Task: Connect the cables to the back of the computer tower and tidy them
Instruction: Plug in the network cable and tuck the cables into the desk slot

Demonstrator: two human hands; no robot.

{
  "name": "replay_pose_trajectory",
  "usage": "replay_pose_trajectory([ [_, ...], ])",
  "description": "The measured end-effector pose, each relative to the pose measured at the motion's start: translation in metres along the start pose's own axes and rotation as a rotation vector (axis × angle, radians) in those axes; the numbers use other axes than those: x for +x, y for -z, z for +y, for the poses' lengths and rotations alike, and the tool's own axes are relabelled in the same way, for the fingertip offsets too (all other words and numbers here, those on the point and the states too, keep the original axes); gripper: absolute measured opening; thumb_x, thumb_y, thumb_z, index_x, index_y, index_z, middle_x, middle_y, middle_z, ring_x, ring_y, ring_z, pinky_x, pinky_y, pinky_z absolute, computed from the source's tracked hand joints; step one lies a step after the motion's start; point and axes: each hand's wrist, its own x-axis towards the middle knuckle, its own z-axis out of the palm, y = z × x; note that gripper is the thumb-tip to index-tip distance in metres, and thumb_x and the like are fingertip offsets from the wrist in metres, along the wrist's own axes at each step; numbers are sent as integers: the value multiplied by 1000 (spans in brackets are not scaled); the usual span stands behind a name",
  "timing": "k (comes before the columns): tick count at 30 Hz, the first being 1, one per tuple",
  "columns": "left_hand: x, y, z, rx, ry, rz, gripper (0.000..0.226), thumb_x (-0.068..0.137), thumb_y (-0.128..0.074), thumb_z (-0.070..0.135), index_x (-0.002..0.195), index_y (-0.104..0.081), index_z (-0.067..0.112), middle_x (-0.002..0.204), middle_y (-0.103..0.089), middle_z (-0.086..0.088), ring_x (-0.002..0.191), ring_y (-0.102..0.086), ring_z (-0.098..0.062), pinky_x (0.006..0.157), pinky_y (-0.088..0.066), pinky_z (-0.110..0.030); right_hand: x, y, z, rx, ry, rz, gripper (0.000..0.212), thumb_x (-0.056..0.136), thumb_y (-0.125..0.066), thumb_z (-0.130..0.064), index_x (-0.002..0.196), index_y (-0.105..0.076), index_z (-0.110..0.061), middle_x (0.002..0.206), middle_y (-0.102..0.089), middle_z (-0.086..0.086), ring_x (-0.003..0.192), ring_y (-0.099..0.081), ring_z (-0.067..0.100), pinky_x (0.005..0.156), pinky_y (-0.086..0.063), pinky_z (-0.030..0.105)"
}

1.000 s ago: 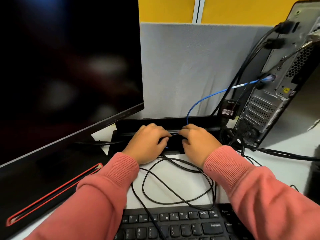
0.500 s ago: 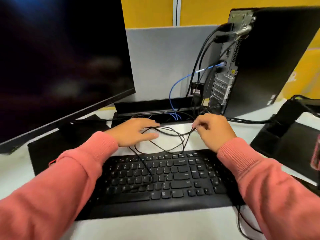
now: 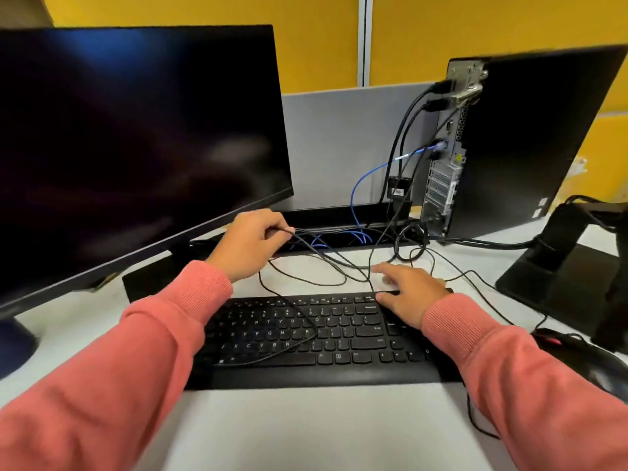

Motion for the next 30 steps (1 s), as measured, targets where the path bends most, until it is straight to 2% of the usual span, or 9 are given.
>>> replay_pose_trajectory([
  [4,20,23,21,37,-81,35,22,96,-70,31,79,-69,17,72,-60,4,69,-56,-14,68,-46,-32,10,6,-4,-27,-8,74,9,92,-66,-39,89,-64,-31,97,-63,-15,98,-60,13,91,-32,38],
  [9,50,52,53,10,-30,46,31,99,-65,35,77,-71,14,61,-58,-3,55,-45,-12,59,-40,-27,15,26,-12,800,-105,-16,39,89,-63,-7,118,-60,-33,105,-76,-1,101,-68,15,91,-44,33],
  [12,62,67,68,-19,15,82,23,98,-67,36,87,-75,17,83,-72,-9,81,-65,-23,80,-53,-36,17,42,-28,1249,-49,-97,51,90,-53,-5,130,-49,-35,114,-76,0,112,-66,17,84,-40,39],
  [15,71,78,76,-58,48,117,14,96,-70,30,93,-77,19,94,-75,-5,97,-69,-21,94,-55,-43,19,60,-36,1559,1,-41,38,94,-59,-15,131,-55,-25,118,-74,5,92,-67,18,70,-44,31],
  [19,79,99,83,-58,64,180,12,96,-70,31,94,-77,21,91,-73,0,90,-67,-15,83,-55,-33,25,73,-39,1416,-114,70,17,94,-64,-19,110,-67,-14,102,-74,5,67,-58,13,57,-40,26],
  [22,83,102,88,130,23,155,10,98,-65,26,99,-73,20,80,-64,1,78,-61,-19,63,-43,-29,34,72,-35,1087,-276,322,31,88,-61,-6,114,-60,-22,113,-68,9,83,-64,21,70,-52,37],
  [25,84,86,88,293,37,83,9,98,-61,26,100,-69,22,97,-66,-3,89,-63,-26,76,-49,-34,36,71,-44,909,-142,504,48,84,-59,4,123,-57,-23,122,-60,9,110,-59,25,94,-49,39],
  [28,84,69,88,366,58,17,9,97,-57,23,103,-65,23,108,-64,-7,95,-64,-32,85,-56,-45,30,79,-64,928,104,562,39,85,-54,-4,116,-65,-25,119,-62,3,104,-61,18,87,-51,32],
  [30,84,60,92,385,54,-20,16,97,-57,19,111,-62,22,114,-62,-10,98,-63,-34,84,-55,-44,24,87,-82,911,251,426,29,94,-56,-22,122,-64,-26,118,-65,0,82,-62,13,64,-51,19],
])
